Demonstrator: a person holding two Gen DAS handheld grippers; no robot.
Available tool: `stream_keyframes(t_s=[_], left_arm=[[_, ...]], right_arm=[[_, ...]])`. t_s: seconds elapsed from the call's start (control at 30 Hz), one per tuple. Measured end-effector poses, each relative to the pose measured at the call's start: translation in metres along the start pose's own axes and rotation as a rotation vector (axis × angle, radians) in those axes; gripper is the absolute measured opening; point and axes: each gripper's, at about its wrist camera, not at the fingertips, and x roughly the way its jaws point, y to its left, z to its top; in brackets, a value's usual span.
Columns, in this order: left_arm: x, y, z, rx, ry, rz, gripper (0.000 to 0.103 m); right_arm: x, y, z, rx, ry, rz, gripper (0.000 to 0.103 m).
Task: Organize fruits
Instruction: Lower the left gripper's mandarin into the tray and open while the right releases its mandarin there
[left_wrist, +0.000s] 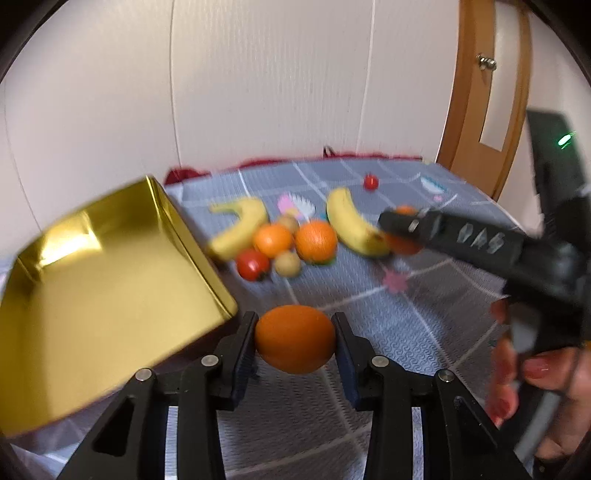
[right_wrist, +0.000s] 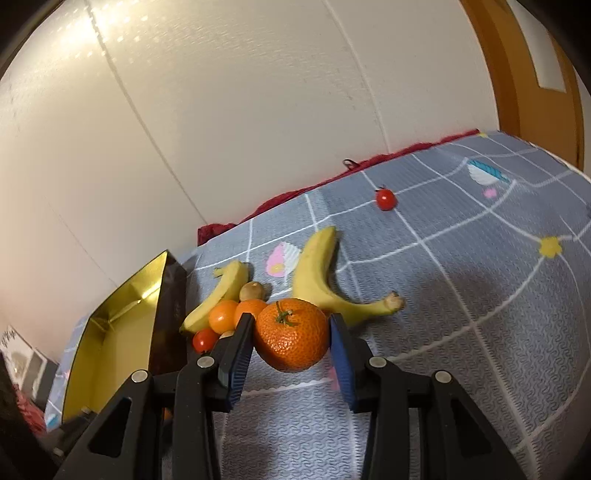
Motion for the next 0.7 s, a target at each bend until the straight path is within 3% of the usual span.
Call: stream_keyframes(t_s=[0.13,0.3,0.47,0.6,0.7], left_arm=[[-0.023,0.022,0.007,-0.034,-0.067,0.026,0.041],[-0.038,0.068,0.008,-0.115,-0.13,0.156,0.041],[-0.04,0.116,0.005,-0.211,-0.114,0.254,0.041],[-0.037,0.146,0.0,-0.277,-0.106,0.311,0.041],[-0.023,0.163,-0.006,-0.342,-0.052,0.33,0.041]], right_arm=[[0.001,0.018,-0.001,-0.049,0.015,0.022,0.041],[-0.003,0.05,-0.007,-0.18,-0.01,0.074,0.041],[-0.011,0.075,-0.011,-0.256,0.004,0.107,0.041],[-0.019,0.095,-0.005,-0.243,0.066,0.139,0.041],[-0.017,0.119,-0.001,-0.296,0.105,0.156,0.041]])
